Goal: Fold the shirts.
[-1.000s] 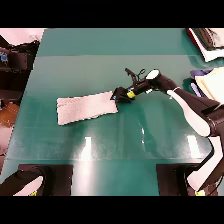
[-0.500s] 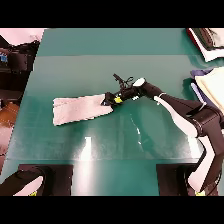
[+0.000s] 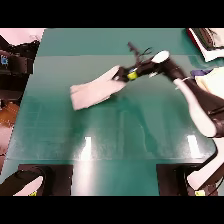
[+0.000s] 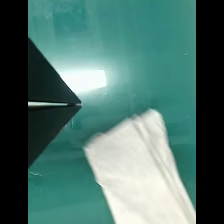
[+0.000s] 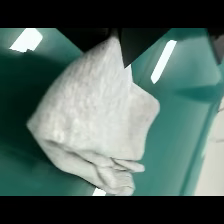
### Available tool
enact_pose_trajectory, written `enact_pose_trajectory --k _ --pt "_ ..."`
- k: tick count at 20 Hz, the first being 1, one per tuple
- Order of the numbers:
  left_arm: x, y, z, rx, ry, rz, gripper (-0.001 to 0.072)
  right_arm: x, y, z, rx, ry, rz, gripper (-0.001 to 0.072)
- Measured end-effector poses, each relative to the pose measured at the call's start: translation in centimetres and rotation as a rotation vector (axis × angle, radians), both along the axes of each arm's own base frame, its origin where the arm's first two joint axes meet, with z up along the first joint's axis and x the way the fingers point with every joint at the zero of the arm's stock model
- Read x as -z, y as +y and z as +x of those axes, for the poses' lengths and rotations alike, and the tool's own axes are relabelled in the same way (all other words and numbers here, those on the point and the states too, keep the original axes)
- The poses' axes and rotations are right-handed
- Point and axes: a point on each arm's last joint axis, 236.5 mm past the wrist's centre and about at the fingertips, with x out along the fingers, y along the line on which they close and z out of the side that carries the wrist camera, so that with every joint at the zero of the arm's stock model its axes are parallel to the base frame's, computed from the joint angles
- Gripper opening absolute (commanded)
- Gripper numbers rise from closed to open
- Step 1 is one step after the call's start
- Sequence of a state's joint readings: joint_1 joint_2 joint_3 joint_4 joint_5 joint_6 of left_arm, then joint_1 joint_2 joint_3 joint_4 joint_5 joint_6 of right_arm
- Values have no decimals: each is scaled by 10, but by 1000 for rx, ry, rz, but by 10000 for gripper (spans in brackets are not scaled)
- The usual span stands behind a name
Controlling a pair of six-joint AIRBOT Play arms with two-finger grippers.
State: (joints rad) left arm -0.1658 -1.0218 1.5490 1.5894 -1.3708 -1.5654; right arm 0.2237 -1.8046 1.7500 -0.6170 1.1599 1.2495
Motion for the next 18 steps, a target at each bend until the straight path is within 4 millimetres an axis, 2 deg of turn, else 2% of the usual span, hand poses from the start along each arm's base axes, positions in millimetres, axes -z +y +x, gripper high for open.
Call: enact_pose_trajectory --k 3,5,8,10,13,14,15,18 --pt "1 0 -1 0 8 2 26 -38 -101 32 173 -105 -108 10" --pt "3 1 -3 0 19 3 26 -63 -179 48 325 -162 -164 10" --pt "6 0 -7 2 37 4 26 -92 -288 60 552 -236 -218 10" --pt "7 -3 -9 10 49 -7 26 -99 -351 60 676 -263 -252 9" --pt "9 -8 -13 22 67 -26 26 -103 -424 55 807 -301 -297 10" --pt "10 -10 -14 27 74 -34 26 -102 -441 54 836 -306 -310 10" --pt "11 -11 -15 29 78 -39 26 -101 -456 51 862 -312 -322 10" --pt "11 -15 -17 34 87 -54 26 -109 -484 48 899 -357 -348 10"
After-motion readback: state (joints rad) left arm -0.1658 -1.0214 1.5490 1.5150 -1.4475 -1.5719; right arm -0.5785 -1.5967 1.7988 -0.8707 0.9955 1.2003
